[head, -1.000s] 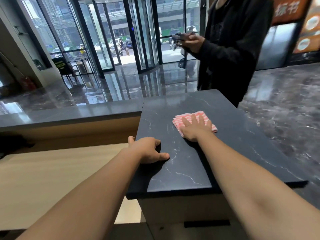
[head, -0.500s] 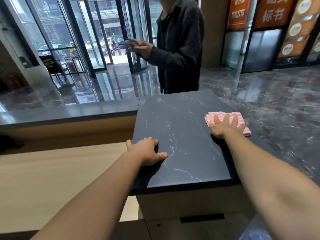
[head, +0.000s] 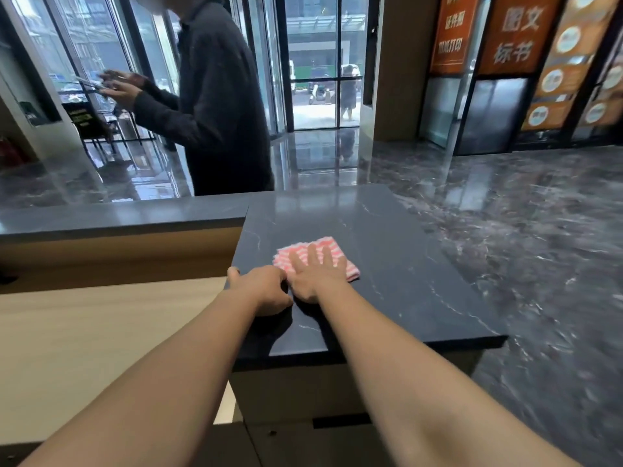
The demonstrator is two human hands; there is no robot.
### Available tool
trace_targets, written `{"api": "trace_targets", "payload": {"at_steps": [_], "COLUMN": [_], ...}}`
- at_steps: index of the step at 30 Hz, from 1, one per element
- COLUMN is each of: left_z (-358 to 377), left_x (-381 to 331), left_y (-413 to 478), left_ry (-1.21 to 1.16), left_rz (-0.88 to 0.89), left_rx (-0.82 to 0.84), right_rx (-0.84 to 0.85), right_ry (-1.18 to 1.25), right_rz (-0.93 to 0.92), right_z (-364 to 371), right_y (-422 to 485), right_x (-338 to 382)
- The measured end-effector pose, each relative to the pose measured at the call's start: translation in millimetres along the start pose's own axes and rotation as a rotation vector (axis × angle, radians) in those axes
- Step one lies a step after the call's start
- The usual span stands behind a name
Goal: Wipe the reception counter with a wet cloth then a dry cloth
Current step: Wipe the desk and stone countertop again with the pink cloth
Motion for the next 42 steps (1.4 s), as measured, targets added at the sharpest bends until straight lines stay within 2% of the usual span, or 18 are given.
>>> {"api": "trace_targets", "payload": {"at_steps": [5,11,15,21,29,32,36,42], "left_z": [1.5,3.9,2.1,10.0,9.2,7.7,7.2,7.5], "left_x": [-23.4,-47.0,-49.2,-44.9,-49.1,-51.7,-50.8,-52.4], "left_y": [-2.6,-13.1,-21.8,-35.1,-32.3,-30.1,-28.9,-35.0], "left_ry": [0.005,-0.020,-0.014,-0.016,0.003,-0.005,-0.006,0.009], "left_rz": [-0.024,-0.029,-0.043,-0.045,-0.052,-0.081,-0.105,-0.093], "left_rx": [0.015,0.004,-0.009,-0.008,0.064,0.051,0.038,0.041], "right_rx": [-0.015,-0.081,-0.099,-0.111,-0.042,-0.010,-0.018,-0.086], "right_ry": [0.034,0.087,0.087,0.104,0.058,0.050,0.049,0.057], "right_rz": [-0.016,0.159,0.250,0.331,0.119,0.036,0.007,0.149], "right_z": [-8.2,-29.3,-36.8,-30.2,-1.4,4.1,-0.5,-16.9], "right_y": [-16.3,-45.3,-62.7,-71.8,-75.9,-79.2,-87.0,-102.5], "right_x": [-46.0,-157.0,-199.6,-180.0,-74.5,-54.8,-73.8,-157.3]}}
Point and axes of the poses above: each hand's wrist, its own y-axis towards the middle knuckle, its own z-axis out of the palm, x = y × z, the point moved 7 cm from there along y, towards the middle knuckle, and after that the axes turned 6 degrees about y, right-handed, at the moved point
